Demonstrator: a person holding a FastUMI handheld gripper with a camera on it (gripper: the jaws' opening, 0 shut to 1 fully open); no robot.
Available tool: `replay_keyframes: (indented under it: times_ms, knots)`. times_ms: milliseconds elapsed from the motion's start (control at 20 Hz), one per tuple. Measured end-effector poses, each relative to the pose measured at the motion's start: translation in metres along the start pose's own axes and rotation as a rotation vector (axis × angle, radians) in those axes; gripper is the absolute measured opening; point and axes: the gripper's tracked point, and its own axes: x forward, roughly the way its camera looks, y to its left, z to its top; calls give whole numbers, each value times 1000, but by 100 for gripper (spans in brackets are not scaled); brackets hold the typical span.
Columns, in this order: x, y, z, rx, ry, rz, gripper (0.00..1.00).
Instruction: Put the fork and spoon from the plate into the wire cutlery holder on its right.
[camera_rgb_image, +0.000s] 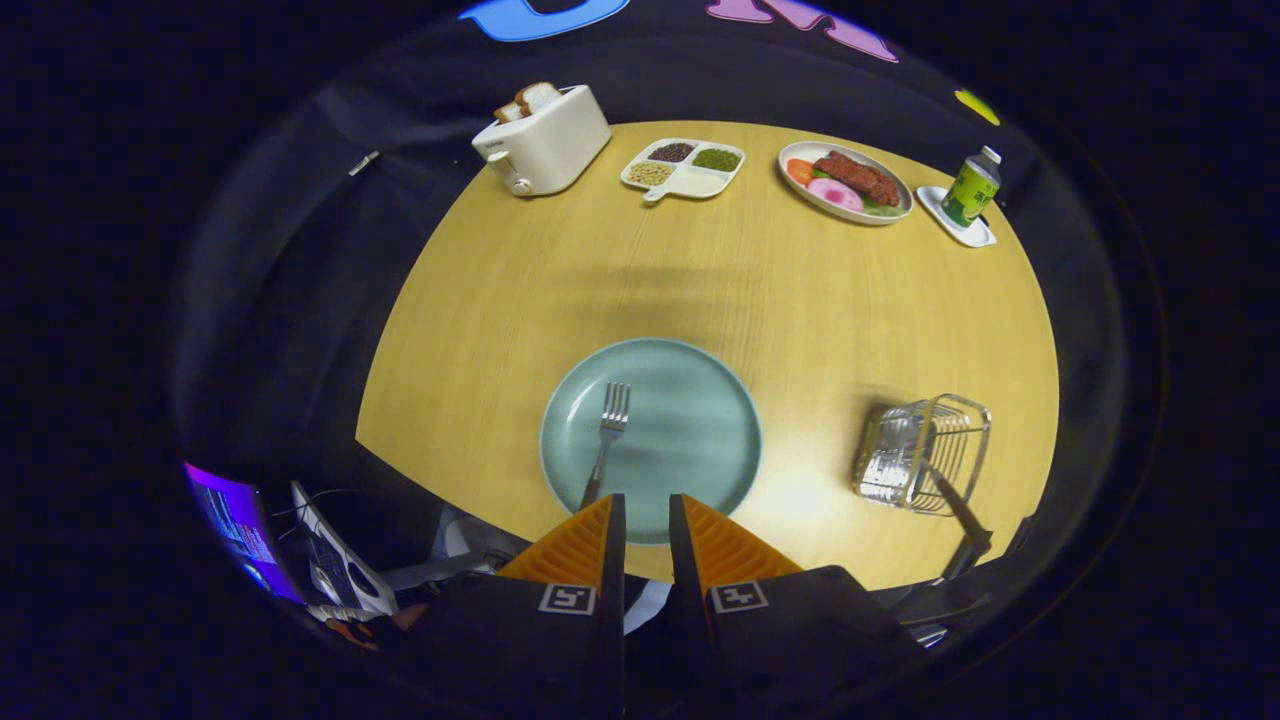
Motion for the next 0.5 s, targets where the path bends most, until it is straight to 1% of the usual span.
replay_keyframes:
  times_ms: [200, 500]
  knots:
    - [39, 25, -20, 46, 52, 2, 27]
    - [83, 30, -33, 78, 71, -64, 27]
